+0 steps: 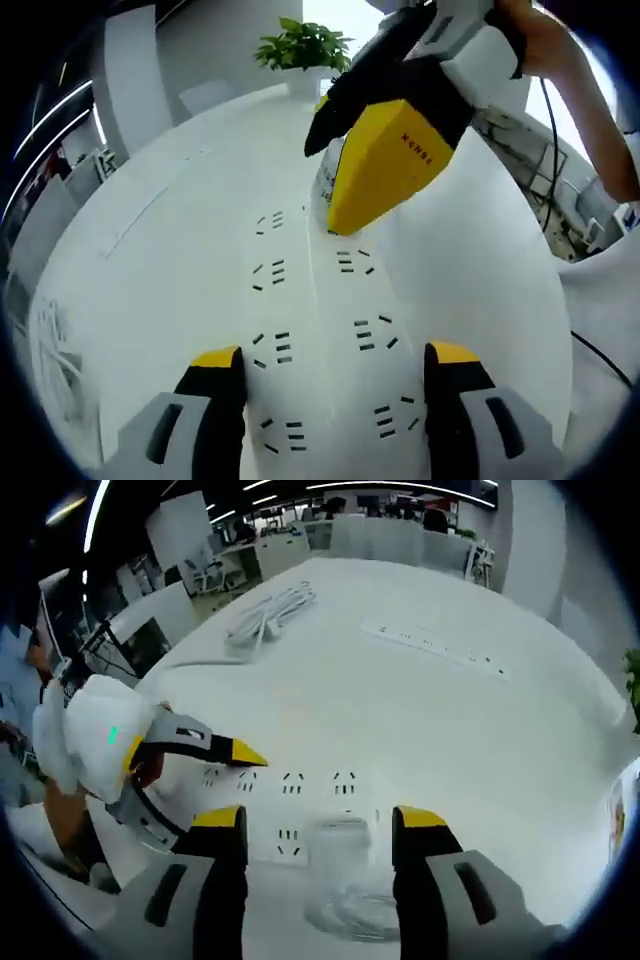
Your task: Straighten the power strip on the desk, plug the charger into it
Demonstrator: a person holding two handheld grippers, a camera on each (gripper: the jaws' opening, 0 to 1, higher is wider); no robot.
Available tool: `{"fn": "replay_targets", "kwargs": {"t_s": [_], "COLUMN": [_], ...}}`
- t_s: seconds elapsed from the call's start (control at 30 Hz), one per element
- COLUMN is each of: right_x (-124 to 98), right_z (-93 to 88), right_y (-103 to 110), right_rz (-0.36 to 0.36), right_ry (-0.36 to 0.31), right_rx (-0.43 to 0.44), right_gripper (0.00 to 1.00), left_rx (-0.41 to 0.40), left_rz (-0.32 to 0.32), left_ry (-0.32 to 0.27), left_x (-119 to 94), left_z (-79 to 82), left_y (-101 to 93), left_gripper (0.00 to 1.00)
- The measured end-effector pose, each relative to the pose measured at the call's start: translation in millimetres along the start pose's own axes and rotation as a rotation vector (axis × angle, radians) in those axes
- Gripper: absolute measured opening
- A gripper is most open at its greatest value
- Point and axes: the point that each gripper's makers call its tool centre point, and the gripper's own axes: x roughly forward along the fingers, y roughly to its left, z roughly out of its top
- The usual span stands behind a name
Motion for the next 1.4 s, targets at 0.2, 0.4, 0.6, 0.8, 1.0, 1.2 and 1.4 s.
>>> {"fn": "replay_targets", "kwargs": {"t_s": [0.2, 0.4, 0.6, 0.8, 1.0, 1.2, 1.4], "right_x": [-20, -11, 1, 3, 9, 12, 16], "right_z": [-12.8, -29.7, -21.2, -17.5, -18.1, -16.8, -20.3], "right_y": [-7, -12, -16, -9, -9, -7, -5], "right_rz": [-0.069, -0.072, -0.075, -0.076, -0.045, -0.019, -0.05], "right_ry": [0.019, 0.088, 0.095, 0.123, 0.202, 0.253, 0.294], "right_rx": [-0.054, -0.082, -0.079, -0.072, -0.092, -0.103, -0.135], "right_gripper": [0.58, 0.32, 0.26, 0.22, 0.22, 0.21, 0.21], "left_rx": [-0.003, -0.003, -0.004, -0.003, 0.005, 0.01, 0.01], "left_rz": [0.002, 0.003, 0.003, 0.002, -0.001, -0.001, 0.0], "left_ry": [-0.015, -0.021, -0.028, -0.029, -0.023, -0.014, -0.012], "left_x": [0, 1, 1, 2, 2, 2, 2], "left_z": [0.4, 1.0, 2.3, 3.2, 3.4, 2.8, 2.0], "left_y": [-0.5, -0.3, 2.2, 2.5, 1.4, 0.1, -0.3], "left_gripper": [0.74, 0.74, 0.74, 0.74, 0.74, 0.73, 0.73]}}
